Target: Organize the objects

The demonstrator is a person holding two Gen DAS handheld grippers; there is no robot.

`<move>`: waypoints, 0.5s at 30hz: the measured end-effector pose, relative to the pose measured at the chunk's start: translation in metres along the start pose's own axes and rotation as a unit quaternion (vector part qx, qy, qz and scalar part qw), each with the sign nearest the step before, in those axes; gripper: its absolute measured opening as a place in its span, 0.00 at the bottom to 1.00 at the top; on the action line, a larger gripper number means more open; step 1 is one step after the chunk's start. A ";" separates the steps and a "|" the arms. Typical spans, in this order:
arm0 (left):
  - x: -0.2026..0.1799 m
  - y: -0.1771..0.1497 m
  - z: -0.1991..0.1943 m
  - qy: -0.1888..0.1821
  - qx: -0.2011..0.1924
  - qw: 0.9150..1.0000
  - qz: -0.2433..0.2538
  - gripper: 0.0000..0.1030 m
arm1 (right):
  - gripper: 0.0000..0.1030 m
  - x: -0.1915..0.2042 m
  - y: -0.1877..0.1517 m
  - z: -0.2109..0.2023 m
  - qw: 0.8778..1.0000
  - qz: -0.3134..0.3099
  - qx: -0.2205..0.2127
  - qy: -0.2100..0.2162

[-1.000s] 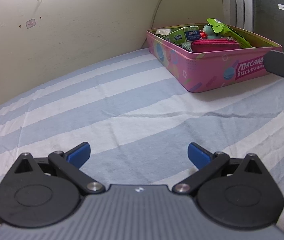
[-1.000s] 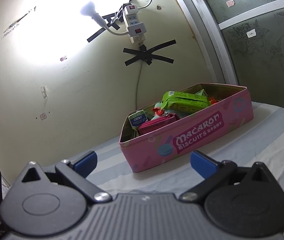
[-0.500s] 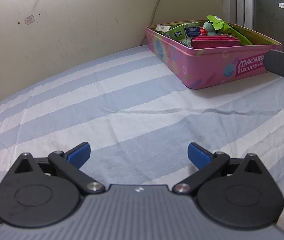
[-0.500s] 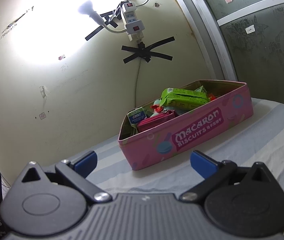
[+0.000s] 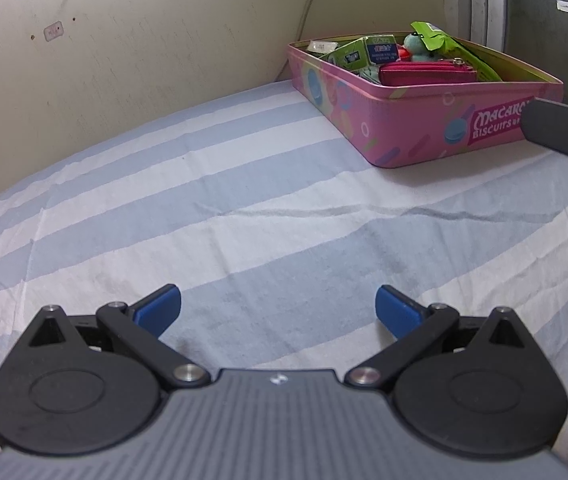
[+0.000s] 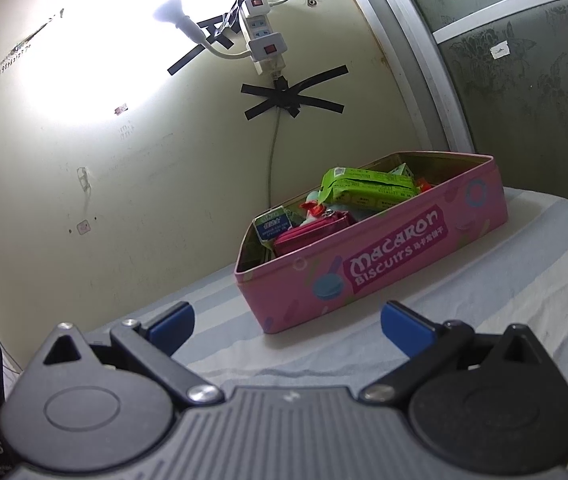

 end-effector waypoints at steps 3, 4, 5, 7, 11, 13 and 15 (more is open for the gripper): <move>0.000 0.000 0.001 -0.001 0.003 1.000 -0.002 1.00 | 1.00 0.001 -0.001 0.000 1.000 0.000 0.001 0.000; 0.000 0.000 0.001 -0.001 0.004 1.000 -0.002 1.00 | 1.00 0.001 -0.002 0.000 1.000 0.001 0.001 -0.001; 0.001 0.000 0.001 -0.001 0.005 1.000 -0.002 1.00 | 1.00 0.001 -0.002 0.000 1.000 0.001 0.002 -0.001; 0.000 -0.001 0.002 -0.002 0.007 1.000 -0.003 1.00 | 1.00 0.001 -0.003 0.001 1.000 0.003 0.003 -0.002; 0.002 -0.001 0.003 -0.005 0.010 1.000 -0.004 1.00 | 1.00 0.001 -0.004 0.001 1.000 0.004 0.004 -0.003; 0.002 -0.001 0.004 -0.007 0.012 1.000 -0.005 1.00 | 1.00 0.002 -0.004 0.002 1.000 0.004 0.004 -0.003; 0.002 -0.001 0.004 -0.008 0.014 1.000 -0.005 1.00 | 1.00 0.002 -0.004 0.002 1.000 0.004 0.004 -0.003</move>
Point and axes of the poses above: each gripper's, at about its wrist camera, not at the fingertips, and z roughly the way its jaws point, x to its left, y to its top, the point moved 6 cm from there along z, roughly the way its jaws point, and after that the axes turned 8 degrees about y, right-handed, at the moved point
